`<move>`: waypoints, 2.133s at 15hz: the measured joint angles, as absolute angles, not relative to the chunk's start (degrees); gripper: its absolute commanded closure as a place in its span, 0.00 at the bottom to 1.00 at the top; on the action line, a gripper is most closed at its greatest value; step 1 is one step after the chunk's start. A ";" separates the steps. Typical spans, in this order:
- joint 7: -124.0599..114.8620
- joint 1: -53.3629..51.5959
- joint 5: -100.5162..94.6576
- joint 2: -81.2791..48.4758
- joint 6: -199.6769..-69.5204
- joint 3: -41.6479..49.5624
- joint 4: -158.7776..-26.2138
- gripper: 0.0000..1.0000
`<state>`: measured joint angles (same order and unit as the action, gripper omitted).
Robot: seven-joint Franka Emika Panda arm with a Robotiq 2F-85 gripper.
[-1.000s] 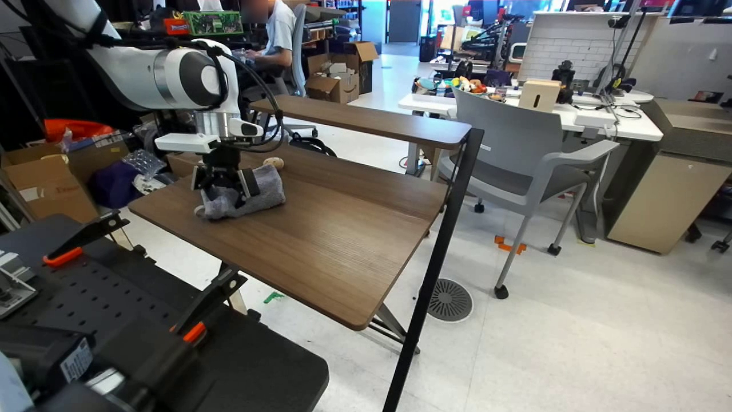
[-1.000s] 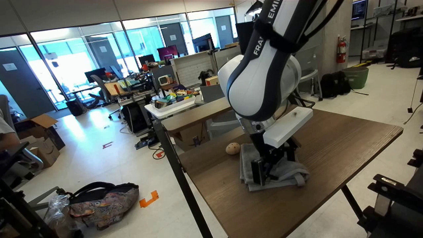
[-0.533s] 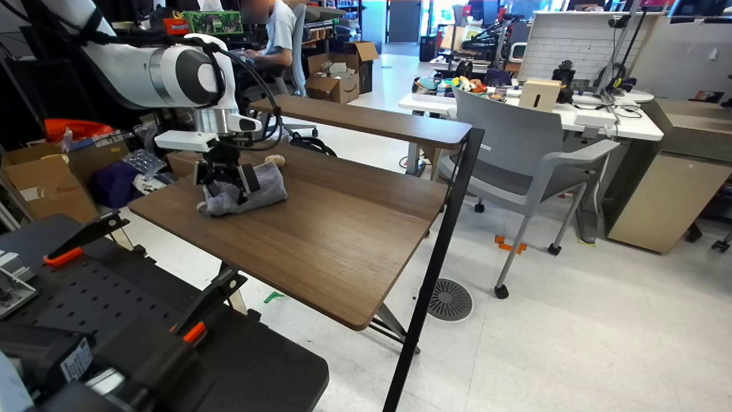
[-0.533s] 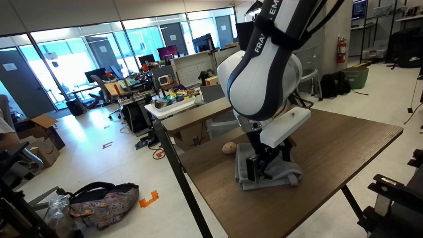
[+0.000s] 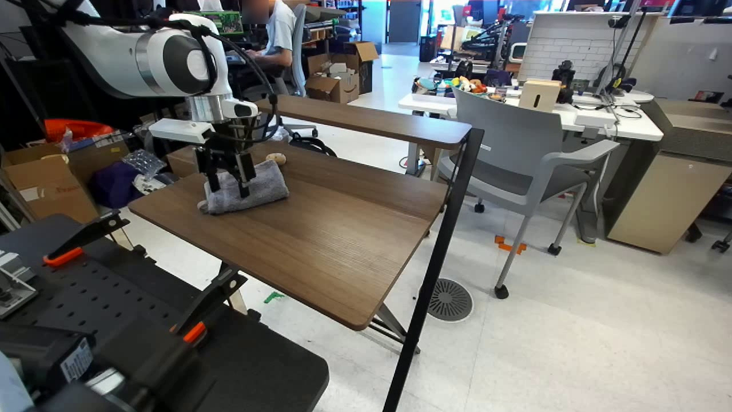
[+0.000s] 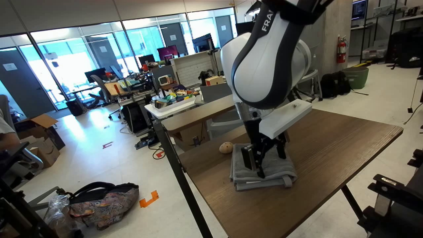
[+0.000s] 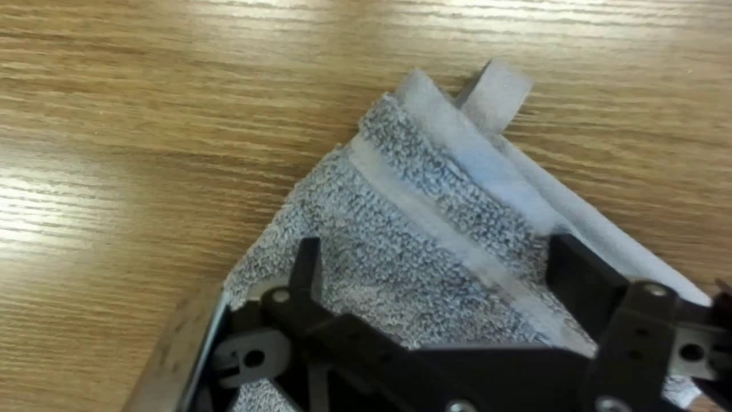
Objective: Move the cookie to the left, use the grey towel to wipe the tabletop
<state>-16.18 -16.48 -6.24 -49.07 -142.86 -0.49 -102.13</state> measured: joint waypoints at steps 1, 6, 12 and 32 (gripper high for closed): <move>-15.20 -16.02 -5.61 -49.07 -142.33 -1.03 -101.84 0.00; -9.50 -12.14 -0.95 -49.12 -138.48 -4.52 -96.99 0.00; -10.64 -11.24 0.84 -52.99 -128.03 -4.49 -88.17 0.00; -15.67 -15.07 -0.61 -63.43 -126.79 -1.20 -78.37 0.00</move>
<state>-15.67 -15.07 -0.61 -63.43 -126.79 -1.20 -78.37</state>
